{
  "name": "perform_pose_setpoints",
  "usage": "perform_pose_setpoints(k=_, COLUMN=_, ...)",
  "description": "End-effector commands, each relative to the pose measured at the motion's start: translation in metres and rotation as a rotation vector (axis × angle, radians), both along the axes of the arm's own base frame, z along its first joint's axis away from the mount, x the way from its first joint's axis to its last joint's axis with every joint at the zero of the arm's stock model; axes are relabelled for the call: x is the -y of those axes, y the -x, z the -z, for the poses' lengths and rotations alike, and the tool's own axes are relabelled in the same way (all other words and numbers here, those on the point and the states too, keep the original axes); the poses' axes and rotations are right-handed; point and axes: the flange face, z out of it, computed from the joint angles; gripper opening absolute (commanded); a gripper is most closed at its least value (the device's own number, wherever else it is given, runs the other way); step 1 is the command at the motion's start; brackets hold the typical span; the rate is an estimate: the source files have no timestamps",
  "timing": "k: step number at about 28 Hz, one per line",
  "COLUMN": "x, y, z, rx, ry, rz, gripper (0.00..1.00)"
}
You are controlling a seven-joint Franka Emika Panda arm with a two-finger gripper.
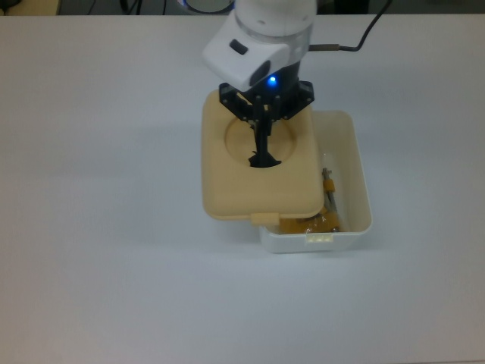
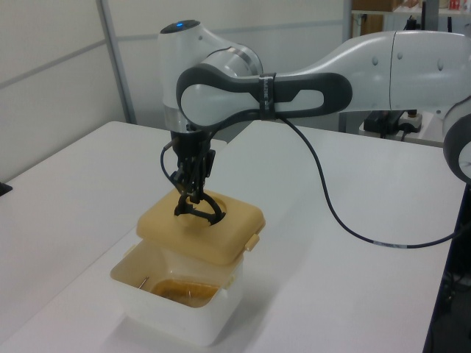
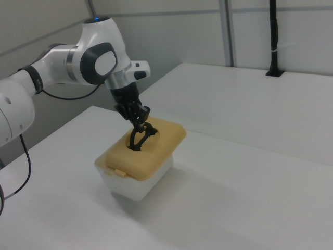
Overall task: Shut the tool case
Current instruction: 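Lower the lid onto the box rim and press it down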
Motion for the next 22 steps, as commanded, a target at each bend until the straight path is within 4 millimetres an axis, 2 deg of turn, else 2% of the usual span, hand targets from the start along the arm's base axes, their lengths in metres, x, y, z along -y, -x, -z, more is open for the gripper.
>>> perform_pose_setpoints(k=1, x=-0.029, y=0.001, z=0.006, rx=0.019, ry=0.008, rz=0.006, gripper=0.0)
perform_pose_setpoints(k=9, x=-0.055, y=-0.001, z=0.018, rx=0.042, ry=0.006, rz=-0.002, gripper=0.0)
perform_pose_setpoints(k=14, x=-0.071, y=-0.003, z=0.036, rx=0.031, ry=0.016, rz=-0.021, gripper=0.0)
perform_pose_setpoints(k=22, x=-0.084, y=-0.003, z=0.037, rx=0.055, ry=0.007, rz=-0.011, gripper=0.0)
